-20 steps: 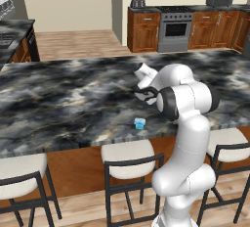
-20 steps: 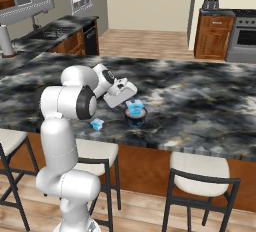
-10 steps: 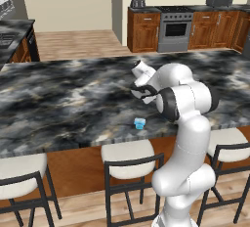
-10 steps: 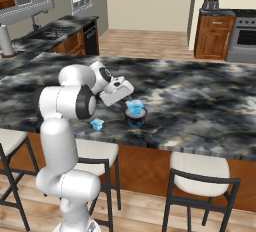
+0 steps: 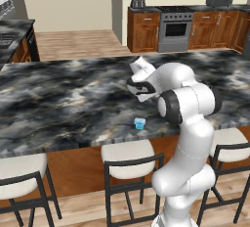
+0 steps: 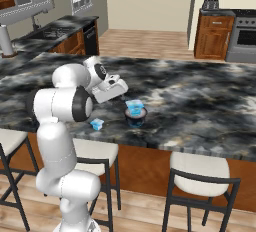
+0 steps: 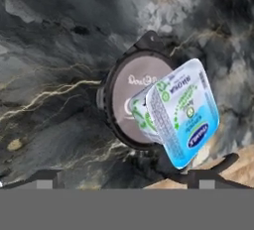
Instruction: Stack the yogurt containers by placing the smaller containers on top of the larger containers.
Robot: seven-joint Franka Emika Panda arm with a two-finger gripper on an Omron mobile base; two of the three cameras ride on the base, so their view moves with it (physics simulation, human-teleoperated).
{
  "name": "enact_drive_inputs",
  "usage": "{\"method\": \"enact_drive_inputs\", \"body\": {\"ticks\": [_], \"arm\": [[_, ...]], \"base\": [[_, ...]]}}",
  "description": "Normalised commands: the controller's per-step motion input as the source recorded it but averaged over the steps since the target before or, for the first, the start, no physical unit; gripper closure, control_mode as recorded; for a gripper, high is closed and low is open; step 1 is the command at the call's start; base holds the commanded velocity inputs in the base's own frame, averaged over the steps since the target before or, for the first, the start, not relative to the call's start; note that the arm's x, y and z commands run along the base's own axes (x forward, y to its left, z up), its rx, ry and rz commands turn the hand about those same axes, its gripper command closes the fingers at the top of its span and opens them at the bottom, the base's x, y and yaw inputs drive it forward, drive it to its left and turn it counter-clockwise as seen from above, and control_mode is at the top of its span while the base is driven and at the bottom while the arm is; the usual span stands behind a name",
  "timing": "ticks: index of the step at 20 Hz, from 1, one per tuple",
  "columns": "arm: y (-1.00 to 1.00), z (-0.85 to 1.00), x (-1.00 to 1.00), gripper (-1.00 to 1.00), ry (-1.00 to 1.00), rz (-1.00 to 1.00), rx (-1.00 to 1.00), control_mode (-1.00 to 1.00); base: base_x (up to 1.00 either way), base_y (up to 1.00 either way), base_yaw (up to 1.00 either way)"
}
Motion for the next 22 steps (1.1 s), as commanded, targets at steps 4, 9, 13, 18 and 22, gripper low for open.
{"method": "enact_drive_inputs", "body": {"ticks": [4, 9, 13, 18, 22], "arm": [[0.23, 0.12, -0.32, -1.0, 0.0, 0.0, 0.14, -1.0], [0.14, 0.01, -0.39, -1.0, 0.0, -0.02, 0.19, -1.0], [0.11, 0.0, -0.36, -1.0, 0.0, -0.05, 0.23, -1.0], [0.15, -0.01, -0.22, -1.0, -0.06, -0.07, 0.24, -1.0], [0.2, -0.04, 0.01, -1.0, -0.06, -0.11, 0.14, -1.0]], "base": [[0.0, 0.0, 0.0], [0.0, 0.0, 0.0], [0.0, 0.0, 0.0], [0.0, 0.0, 0.0], [0.0, 0.0, 0.0]]}}
